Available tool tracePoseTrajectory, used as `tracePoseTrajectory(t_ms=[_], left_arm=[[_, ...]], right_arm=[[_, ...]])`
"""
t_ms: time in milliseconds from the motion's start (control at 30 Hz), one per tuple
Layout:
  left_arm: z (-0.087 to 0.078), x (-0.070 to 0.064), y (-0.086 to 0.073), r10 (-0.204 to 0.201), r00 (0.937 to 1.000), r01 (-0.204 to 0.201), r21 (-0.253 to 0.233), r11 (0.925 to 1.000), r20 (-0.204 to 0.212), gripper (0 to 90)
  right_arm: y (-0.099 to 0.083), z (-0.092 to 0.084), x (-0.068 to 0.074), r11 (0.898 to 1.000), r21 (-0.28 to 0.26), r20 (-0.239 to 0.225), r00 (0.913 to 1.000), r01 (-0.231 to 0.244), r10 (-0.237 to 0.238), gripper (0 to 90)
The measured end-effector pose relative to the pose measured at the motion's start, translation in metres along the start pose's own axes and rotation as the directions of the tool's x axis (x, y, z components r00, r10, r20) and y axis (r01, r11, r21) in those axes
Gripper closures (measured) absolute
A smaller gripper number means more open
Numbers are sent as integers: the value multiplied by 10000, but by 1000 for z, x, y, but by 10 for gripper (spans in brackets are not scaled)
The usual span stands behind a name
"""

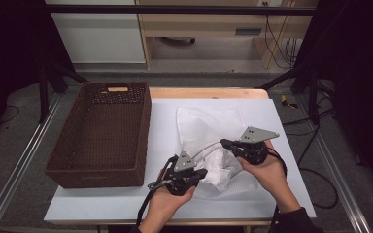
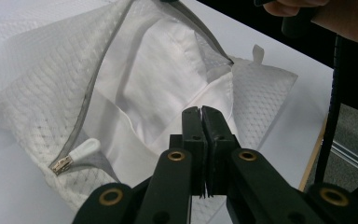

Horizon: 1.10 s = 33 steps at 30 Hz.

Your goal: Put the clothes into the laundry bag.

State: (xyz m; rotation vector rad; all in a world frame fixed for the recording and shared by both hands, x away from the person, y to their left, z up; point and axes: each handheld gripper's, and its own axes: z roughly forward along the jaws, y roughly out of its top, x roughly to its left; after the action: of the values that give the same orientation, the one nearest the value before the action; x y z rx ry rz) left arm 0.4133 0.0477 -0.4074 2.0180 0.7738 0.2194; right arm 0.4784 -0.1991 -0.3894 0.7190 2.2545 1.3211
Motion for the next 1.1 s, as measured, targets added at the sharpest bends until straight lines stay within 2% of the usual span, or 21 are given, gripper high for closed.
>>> tracePoseTrajectory(t_ms=[267,433,633,800,1100], left_arm=[[0,-4,-8,3,9998,-9,279,9996,196,899],[6,-8,-14,17,9992,-39,586,9983,388,899],[19,-12,-16,131,9988,-173,884,9959,480,899],[35,-11,-16,-32,9984,-27,1039,9946,561,899],[63,-8,-19,-98,9975,4,1333,9911,696,899]], right_arm=[[0,0,0,10000,13,-22,10000,33,-33,900],[0,1,1,10000,25,-35,10000,31,-31,900],[0,1,1,10000,30,-46,10000,21,-21,900],[0,2,1,10000,33,-90,9999,45,-45,900],[0,1,2,9999,53,-122,9999,115,-114,899]])
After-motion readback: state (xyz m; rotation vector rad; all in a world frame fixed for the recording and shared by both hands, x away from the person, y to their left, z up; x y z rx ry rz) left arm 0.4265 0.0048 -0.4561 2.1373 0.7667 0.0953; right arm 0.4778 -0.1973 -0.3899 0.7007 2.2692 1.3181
